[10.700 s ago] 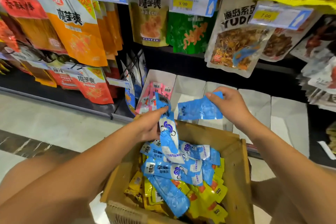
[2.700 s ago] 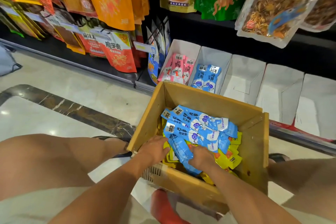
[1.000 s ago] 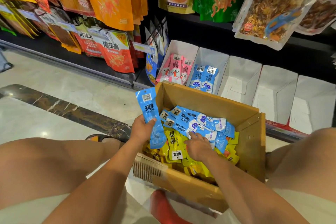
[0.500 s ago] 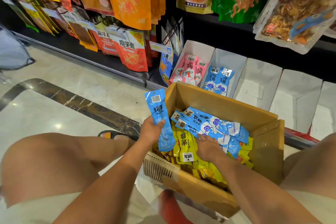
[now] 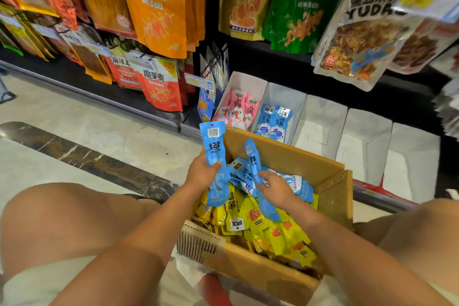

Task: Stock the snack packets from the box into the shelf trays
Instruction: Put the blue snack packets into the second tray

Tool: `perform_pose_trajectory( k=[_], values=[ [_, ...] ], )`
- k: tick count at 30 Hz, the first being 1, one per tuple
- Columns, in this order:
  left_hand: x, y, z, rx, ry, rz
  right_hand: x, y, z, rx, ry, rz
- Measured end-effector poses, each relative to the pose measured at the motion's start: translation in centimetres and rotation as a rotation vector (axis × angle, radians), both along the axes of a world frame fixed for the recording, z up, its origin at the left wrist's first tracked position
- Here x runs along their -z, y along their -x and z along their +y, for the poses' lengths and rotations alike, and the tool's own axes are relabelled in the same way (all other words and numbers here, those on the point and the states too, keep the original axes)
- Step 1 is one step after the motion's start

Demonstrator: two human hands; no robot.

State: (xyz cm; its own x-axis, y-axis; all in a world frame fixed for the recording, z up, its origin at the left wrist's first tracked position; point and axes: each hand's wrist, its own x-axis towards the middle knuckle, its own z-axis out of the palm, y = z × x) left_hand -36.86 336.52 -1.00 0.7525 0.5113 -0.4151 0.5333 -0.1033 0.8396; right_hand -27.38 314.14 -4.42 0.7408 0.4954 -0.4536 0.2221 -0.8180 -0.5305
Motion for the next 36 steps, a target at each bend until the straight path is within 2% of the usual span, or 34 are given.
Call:
perform_pose_trajectory(
  k=[3, 6, 10, 13, 17, 21, 27, 36],
  values=[
    [-3.0, -2.6, 0.0, 0.062, -0.012, -0.065, -3.8, -1.6, -0.8, 0.127, -0.167, 0.061],
    [-6.3, -5.0, 0.0, 0.167, 0.000, -0.127, -7.8, -3.7, -2.2, 0.209, -0.249, 0.075],
    [-9.9, -7.5, 0.0, 0.259, 0.035, -0.124, -12.5, -6.2, -3.5, 0.332, -0.452, 0.050],
    [-11.2, -8.8, -0.5, 0.276, 0.096, -0.138, -15.0, -7.7, -4.0, 0.442, -0.641, 0.004],
    [-10.5, -10.6, -1.7, 0.215, 0.183, -0.169, -16.2, -8.9, -3.6, 0.581, -0.822, 0.040],
    [-9.0, -12.7, -2.6, 0.134, 0.286, -0.162, -14.8, -9.4, -2.3, 0.584, -0.827, 0.090],
    [-6.9, -14.1, -2.5, 0.165, 0.478, -0.190, -12.6, -9.3, 0.3, 0.509, -0.749, 0.216],
    [-5.9, -15.4, -2.1, 0.136, 0.354, -0.202, -11.4, -9.3, 2.3, 0.464, -0.704, 0.210]
  ],
)
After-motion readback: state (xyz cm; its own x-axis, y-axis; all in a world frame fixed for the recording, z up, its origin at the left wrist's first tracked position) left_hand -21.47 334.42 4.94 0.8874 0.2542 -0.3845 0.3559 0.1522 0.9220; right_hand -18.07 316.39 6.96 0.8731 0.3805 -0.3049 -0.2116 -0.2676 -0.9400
